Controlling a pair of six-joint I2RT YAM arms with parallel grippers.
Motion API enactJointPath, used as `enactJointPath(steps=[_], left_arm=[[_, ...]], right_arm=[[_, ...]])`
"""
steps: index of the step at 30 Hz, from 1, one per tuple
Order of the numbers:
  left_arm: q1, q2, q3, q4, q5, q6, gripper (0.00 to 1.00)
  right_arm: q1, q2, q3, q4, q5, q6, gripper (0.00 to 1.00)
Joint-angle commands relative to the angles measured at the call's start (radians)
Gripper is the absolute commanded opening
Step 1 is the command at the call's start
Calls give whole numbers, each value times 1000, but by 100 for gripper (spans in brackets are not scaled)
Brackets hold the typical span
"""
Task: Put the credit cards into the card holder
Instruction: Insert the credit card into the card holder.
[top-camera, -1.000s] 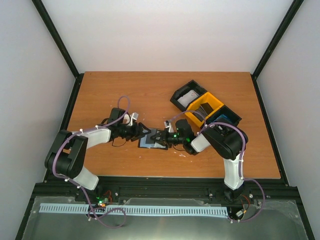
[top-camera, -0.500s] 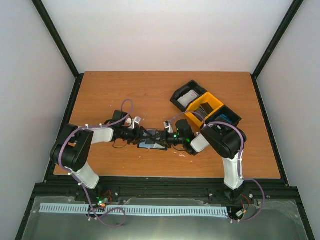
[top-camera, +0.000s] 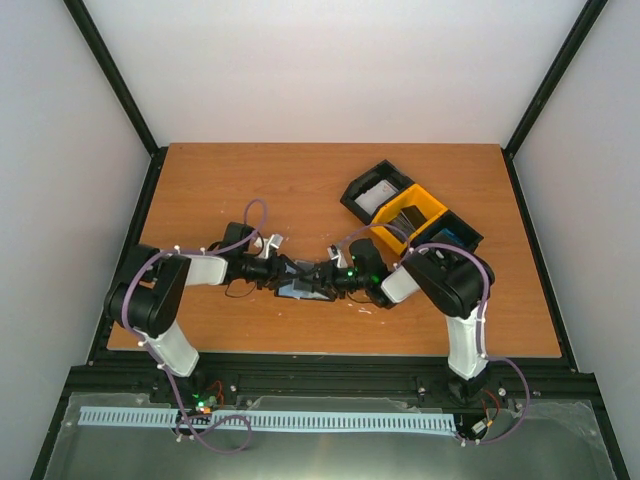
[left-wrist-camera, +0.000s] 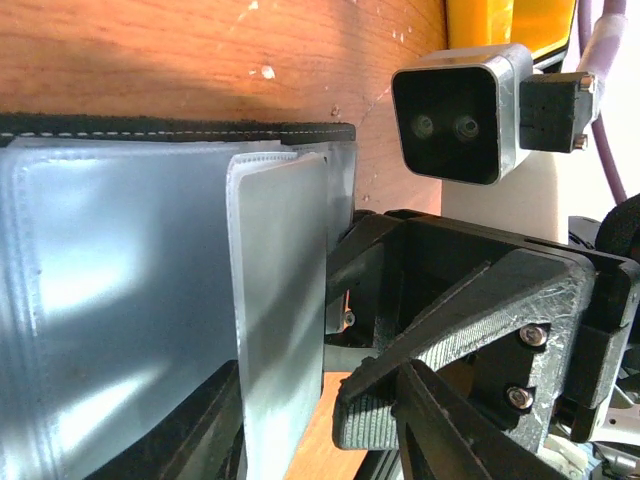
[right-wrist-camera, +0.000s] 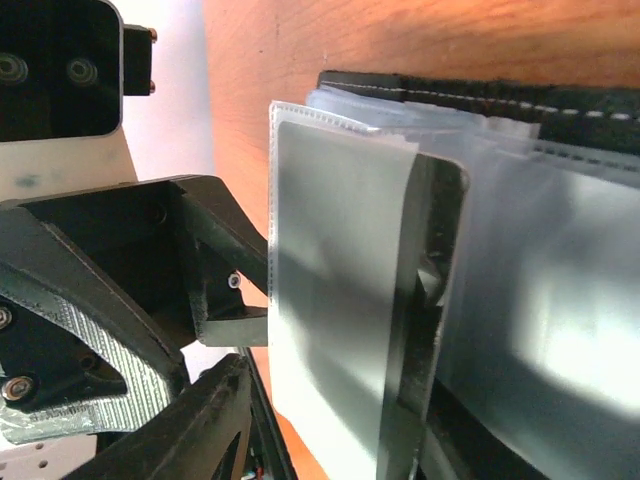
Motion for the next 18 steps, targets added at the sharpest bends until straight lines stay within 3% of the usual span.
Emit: enactJointPath(steps=[1, 7, 18], left_arm=[[8, 32, 2, 46, 37, 11, 39], [8, 58, 10, 56, 39, 22, 30], [8, 118, 62, -2, 32, 83, 21]], right_arm=[[-5, -66, 35, -192, 28, -98, 43], [-5, -123, 64, -379, 61, -185, 52], [-5, -138, 96, -468, 68, -222, 52]])
